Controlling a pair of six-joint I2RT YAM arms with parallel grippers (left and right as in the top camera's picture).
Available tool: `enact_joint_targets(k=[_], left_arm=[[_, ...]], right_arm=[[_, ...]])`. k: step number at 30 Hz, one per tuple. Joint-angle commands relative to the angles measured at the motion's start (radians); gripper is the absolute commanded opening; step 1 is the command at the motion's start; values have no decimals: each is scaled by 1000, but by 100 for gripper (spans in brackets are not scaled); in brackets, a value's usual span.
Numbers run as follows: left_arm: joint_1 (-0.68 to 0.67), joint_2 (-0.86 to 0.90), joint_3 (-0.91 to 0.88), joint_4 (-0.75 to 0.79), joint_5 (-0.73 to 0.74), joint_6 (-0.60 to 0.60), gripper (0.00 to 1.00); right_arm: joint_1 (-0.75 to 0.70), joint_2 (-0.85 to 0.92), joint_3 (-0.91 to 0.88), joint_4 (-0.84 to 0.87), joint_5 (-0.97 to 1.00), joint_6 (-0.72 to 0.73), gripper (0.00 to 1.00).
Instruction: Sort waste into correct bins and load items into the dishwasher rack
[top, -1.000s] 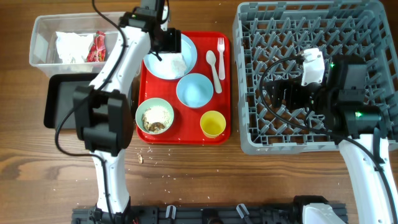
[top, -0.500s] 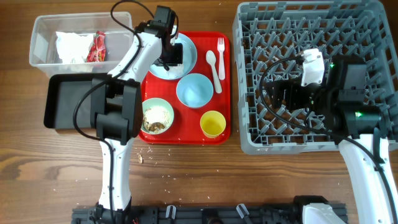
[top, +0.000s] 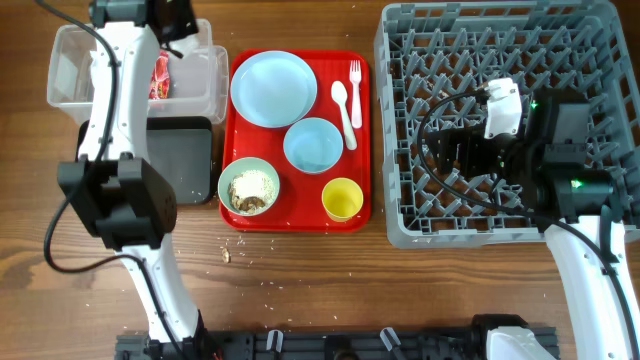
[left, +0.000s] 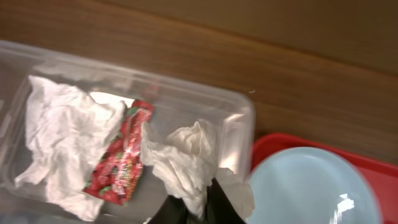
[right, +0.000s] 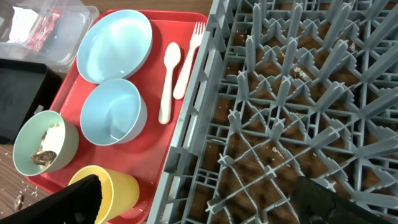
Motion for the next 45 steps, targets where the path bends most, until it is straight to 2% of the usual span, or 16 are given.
enact_joint_targets(k=[1,3,6,9,11,13,14,15,16,20,24,28,30,34,39,45], left_arm=[[36,108,-11,-28,35,2,65],[36,96,-7,-31,37,3,81],[17,0,5,-53,98,2,83],[-30,-84,5,-194,266,2,72],[-111,-93,4,-393,314,-6,63],[-182,-85,-4,-547,304,-10,61],[-241,-85,-24,-627,240,-51,58],[-271,-85,-34,-655,164,-116,51],[-331,-86,-62,-665,99,-185,50],[-441,-93,-216,-653,96,-241,49],[-488,-150,-431,-555,110,-266,49],[-511,-166,-532,-414,121,-226,55],[-510,-166,-606,-344,105,-204,53],[-509,-166,-710,-227,95,-203,41],[-509,-166,-710,-216,50,-208,4],[-504,-198,-708,-217,92,-211,4]], right_arm=[[4,7,18,2,7,5,100],[4,7,18,3,7,5,100],[4,7,18,3,7,5,100],[4,7,18,2,7,5,100],[4,7,18,2,7,5,100],[4,7,18,2,7,5,100],[4,7,18,-1,7,5,100],[4,7,18,-1,7,5,100],[4,7,18,-1,6,5,100],[4,7,18,-10,7,5,100],[4,7,18,-12,7,5,100],[4,7,18,-21,7,5,100],[4,7,18,-24,7,5,100],[4,7,18,-23,7,5,100],[4,7,18,-23,7,5,100],[4,7,18,-24,7,5,100]])
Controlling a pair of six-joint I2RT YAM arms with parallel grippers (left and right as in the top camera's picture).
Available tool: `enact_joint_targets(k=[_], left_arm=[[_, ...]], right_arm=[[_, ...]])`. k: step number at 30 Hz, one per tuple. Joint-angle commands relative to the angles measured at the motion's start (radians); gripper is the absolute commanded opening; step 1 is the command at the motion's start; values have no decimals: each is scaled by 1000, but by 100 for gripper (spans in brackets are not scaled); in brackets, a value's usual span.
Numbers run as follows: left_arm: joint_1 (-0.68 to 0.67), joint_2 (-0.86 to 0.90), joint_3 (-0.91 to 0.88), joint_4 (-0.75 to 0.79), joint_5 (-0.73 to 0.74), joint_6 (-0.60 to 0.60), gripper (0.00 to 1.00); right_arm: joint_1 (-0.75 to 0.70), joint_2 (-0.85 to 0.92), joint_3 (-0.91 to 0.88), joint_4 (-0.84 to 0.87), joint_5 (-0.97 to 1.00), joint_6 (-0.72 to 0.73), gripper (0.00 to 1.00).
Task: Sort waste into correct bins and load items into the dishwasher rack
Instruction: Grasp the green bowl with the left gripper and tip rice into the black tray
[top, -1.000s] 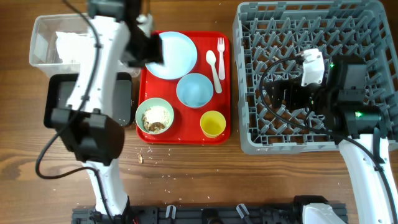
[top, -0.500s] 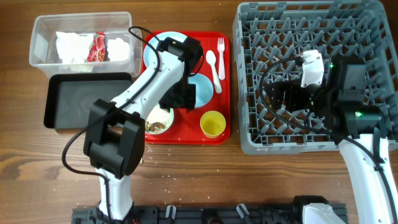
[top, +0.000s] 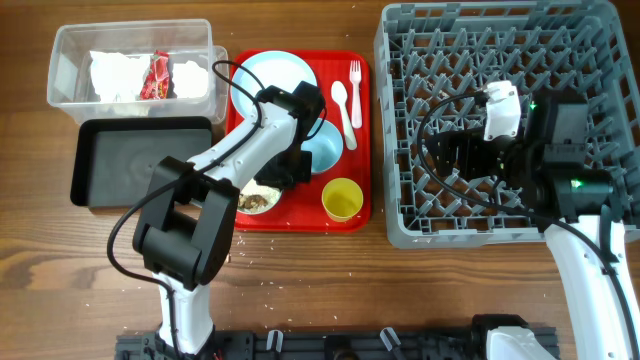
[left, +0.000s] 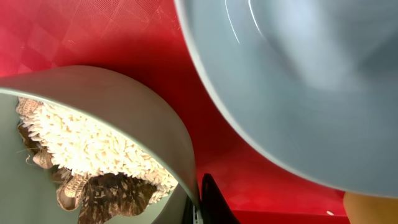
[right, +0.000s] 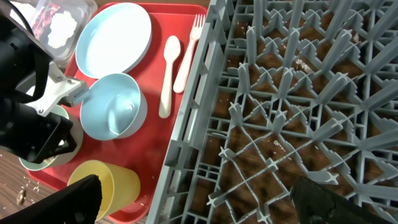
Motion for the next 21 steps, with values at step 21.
enact_joint_targets(k=[21], left_arm=[[1055,-344,-355,529,979,235,4]], right_arm=[[4,6,18,8,6,5,100]])
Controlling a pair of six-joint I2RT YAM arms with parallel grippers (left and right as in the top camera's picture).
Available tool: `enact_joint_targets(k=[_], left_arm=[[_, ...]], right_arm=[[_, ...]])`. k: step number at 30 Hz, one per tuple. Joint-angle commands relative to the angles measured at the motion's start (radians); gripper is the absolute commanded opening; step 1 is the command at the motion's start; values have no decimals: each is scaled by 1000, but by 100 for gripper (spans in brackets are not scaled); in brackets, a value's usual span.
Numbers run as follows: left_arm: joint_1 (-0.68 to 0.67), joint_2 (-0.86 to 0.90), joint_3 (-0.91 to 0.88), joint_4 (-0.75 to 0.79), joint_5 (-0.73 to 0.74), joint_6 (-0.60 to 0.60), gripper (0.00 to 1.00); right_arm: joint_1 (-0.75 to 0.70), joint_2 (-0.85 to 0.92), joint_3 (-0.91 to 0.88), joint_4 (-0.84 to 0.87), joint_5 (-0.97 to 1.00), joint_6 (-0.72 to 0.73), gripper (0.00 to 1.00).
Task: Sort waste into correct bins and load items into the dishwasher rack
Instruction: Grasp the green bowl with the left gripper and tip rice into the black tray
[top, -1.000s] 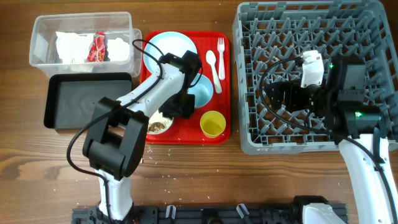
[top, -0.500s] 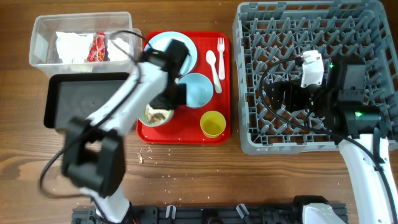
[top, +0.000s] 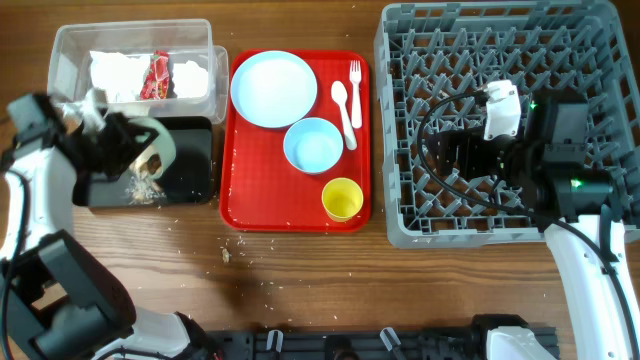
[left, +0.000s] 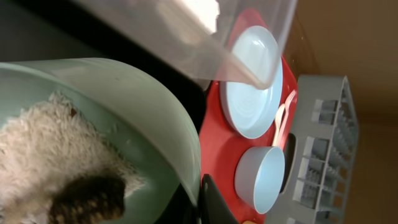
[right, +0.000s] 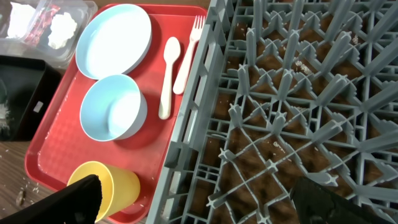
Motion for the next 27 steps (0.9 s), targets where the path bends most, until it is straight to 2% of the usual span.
enact_joint_targets(k=[1,4,9,11,15,21,23,25,27], left_arm=[[50,23,-34,67,184,19,4],[56,61,-34,143,286,19,4],[58,80,-34,206,609,-59,4],[76,80,-34,242,686,-175,4],[121,80,-34,301,775,-328,4],[128,80,-34,301,802,-486,4],[128,80,-34,300,802,-488,4],[128,80,-34,363,750,-487,4],[127,80,-34,379,748,-565,4]], right_arm=[[4,5,18,3,6,5,100],[4,5,18,3,6,4,100],[4,5,18,2,6,5,100],[4,5,18,2,6,23,100],[4,5,18,2,6,24,100],[4,5,18,9,6,24,100],[4,5,18,10,7,24,100],[4,5,18,10,6,24,100],[4,5,18,12,6,25,100]])
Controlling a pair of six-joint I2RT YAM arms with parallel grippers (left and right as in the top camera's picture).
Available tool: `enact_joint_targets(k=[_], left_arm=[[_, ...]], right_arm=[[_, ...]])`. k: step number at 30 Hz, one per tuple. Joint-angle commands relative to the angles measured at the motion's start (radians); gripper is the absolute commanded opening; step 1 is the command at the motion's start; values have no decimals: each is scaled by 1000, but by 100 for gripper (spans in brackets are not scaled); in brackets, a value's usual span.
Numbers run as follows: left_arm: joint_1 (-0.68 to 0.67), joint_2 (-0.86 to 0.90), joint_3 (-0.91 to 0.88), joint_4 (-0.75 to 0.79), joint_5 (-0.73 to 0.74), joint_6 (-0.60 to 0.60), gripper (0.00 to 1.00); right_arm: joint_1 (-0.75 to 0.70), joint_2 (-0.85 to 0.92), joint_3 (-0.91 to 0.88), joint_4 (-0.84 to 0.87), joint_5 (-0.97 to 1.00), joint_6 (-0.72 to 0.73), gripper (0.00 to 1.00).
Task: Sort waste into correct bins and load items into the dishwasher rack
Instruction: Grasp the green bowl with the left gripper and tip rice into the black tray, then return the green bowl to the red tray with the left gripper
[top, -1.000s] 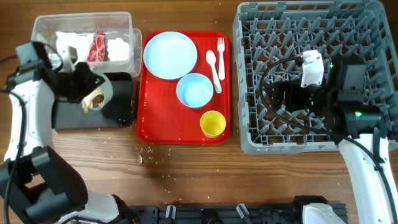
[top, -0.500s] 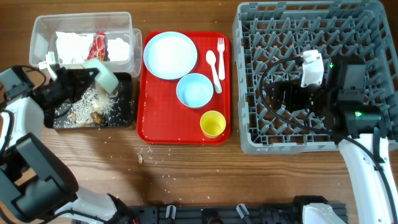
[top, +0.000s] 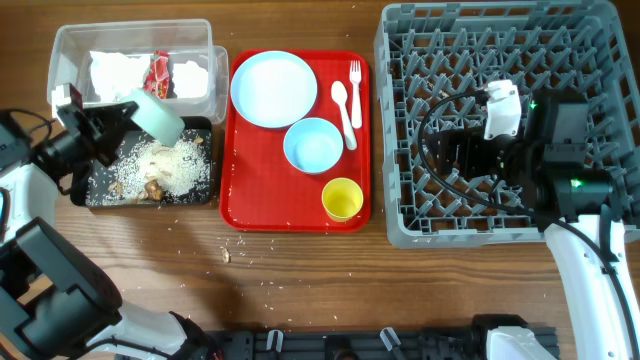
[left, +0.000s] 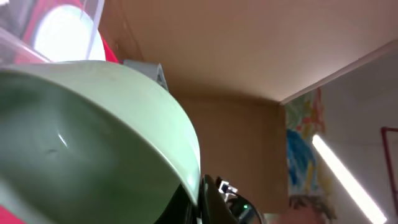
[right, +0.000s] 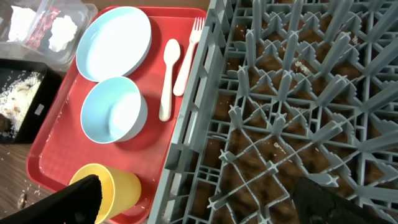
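Observation:
My left gripper (top: 112, 128) is shut on the rim of the pale green bowl (top: 155, 113), which is tipped on its side over the black bin (top: 150, 204). Rice and brown scraps (top: 160, 165) lie spread in that bin. In the left wrist view the bowl's inside (left: 81, 130) looks bare, with the left gripper (left: 200, 199) pinching its edge. My right gripper (right: 199, 208) stands open over the grey dishwasher rack (top: 420, 230). A yellow cup (right: 112, 186) sits by its left finger.
The red tray (top: 270, 190) holds a blue plate (top: 272, 88), blue bowl (top: 313, 145), yellow cup (top: 343, 198), white spoon (top: 343, 110) and fork (top: 355, 85). The clear bin (top: 65, 50) behind holds tissues and a red wrapper. Crumbs dot the wood near the tray's front.
The bowl was tilted over the black bin with most of its food still inside; now it is tipped further and the rice and scraps lie in the bin. The right arm has not moved.
My left gripper was over the clear bin beside a white tissue. Then it was shut on the rim of the food-filled green bowl on the red tray. Then it held the bowl over the black bin, and now the food lies in that bin.

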Motion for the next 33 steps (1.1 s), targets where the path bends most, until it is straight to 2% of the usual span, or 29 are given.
enact_joint_targets(k=[1,4,6,8,10,12,15,17,20,24,26,29,30,33], left_arm=[[1,7,3,8,-1,-80,4],[-85,-36,3,15,-22,-17,4],[-205,-93,3,15,-156,10,4],[-396,-151,3,-2,-385,10,4],[-525,-173,3,-35,-573,11,4],[-711,-175,3,-135,-872,71,4],[-868,-167,3,-367,-1291,93,4],[-941,-155,3,-449,-1413,93,4],[-995,-139,-3,-479,-1462,93,4],[-1054,-78,-31,-430,-1460,92,5],[-1072,-75,-31,-403,-1456,89,16],[-1093,-78,-26,-378,-1456,89,38],[-1093,-79,-12,-378,-1448,98,40],[-1097,-85,82,-377,-1338,251,45]], right_arm=[[4,4,18,5,6,14,100],[4,4,18,8,6,14,100],[4,4,18,8,6,14,100],[4,4,18,7,6,15,100],[4,4,18,7,6,15,100],[4,4,18,6,6,14,100],[4,4,18,3,6,13,100],[4,4,18,10,6,14,100],[4,4,18,10,6,15,100],[4,4,18,10,6,15,100],[4,4,18,10,6,16,100],[4,4,18,10,6,15,100],[4,4,18,11,6,15,100],[4,4,18,10,6,14,100]])
